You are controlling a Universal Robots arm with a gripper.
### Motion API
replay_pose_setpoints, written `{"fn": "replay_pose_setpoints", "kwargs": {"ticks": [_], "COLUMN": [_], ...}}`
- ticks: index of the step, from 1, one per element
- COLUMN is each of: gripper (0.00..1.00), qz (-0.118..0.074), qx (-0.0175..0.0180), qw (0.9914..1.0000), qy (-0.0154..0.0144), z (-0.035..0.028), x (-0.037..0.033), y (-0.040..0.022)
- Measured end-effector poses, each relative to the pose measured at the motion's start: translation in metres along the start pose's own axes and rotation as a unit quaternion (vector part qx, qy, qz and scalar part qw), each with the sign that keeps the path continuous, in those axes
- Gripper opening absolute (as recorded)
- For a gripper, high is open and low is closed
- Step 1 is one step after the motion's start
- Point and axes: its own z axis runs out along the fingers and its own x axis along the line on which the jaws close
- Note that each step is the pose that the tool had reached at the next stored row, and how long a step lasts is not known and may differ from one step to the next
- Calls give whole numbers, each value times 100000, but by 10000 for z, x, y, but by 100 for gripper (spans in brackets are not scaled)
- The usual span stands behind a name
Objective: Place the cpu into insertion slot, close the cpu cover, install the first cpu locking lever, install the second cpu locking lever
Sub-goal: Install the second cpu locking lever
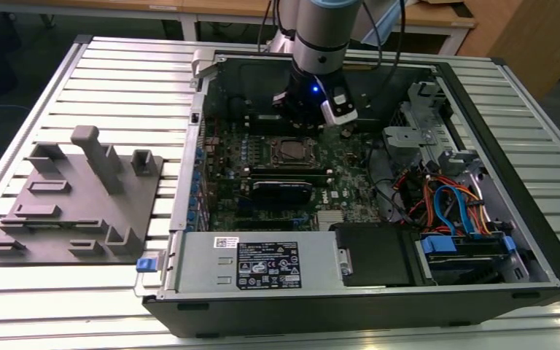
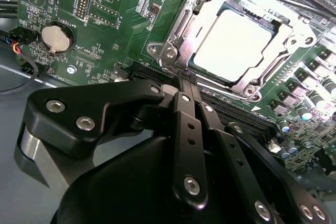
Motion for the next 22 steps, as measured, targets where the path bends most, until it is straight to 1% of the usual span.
{"fn": "replay_pose_setpoints", "kwargs": {"ticks": [4,12,19,22], "gripper": [11,11,11,11], "qz": [-3,5,1,0], "qx": [-3,1,19,32], "qw": [100000,100000,100000,100000], "qy": [-1,-4,-1,3], "z": [-1,-5,-5,-22], "x": [0,-3,-3,-3], "y": [-6,-41,-43,-41]}}
